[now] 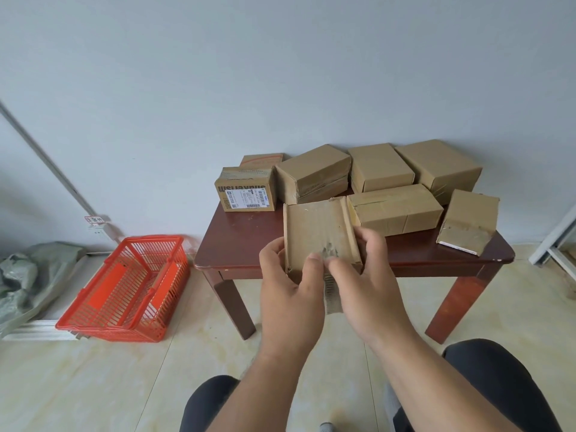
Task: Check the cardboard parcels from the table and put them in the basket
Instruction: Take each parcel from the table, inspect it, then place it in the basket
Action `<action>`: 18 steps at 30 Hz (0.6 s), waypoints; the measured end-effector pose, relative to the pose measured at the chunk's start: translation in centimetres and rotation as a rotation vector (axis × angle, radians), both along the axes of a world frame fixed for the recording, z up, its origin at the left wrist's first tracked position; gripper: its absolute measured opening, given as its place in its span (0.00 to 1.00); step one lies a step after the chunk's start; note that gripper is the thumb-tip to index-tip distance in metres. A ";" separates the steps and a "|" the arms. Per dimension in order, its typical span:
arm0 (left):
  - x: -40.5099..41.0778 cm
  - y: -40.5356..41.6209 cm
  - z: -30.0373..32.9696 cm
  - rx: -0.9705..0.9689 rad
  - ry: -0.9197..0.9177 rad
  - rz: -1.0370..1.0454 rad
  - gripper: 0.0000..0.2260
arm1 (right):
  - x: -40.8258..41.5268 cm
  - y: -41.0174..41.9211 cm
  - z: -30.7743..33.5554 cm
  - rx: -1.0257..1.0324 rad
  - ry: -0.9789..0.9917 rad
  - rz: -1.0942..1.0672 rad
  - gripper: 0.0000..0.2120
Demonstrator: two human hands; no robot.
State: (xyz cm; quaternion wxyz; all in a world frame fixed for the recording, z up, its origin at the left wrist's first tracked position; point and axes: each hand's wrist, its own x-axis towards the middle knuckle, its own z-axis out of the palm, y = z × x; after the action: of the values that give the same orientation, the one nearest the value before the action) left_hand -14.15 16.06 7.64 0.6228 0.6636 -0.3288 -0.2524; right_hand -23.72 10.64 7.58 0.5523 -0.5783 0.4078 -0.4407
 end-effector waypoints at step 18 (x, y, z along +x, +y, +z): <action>1.2 -0.1 0.2 0.039 -0.160 -0.043 0.14 | 0.5 -0.9 -0.9 -0.003 -0.013 -0.035 0.23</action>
State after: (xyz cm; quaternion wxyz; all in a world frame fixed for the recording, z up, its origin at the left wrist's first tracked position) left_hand -12.98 16.00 7.87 0.5758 0.6864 -0.3866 -0.2186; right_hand -23.24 9.79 6.70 0.5464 -0.5691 0.4137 -0.4544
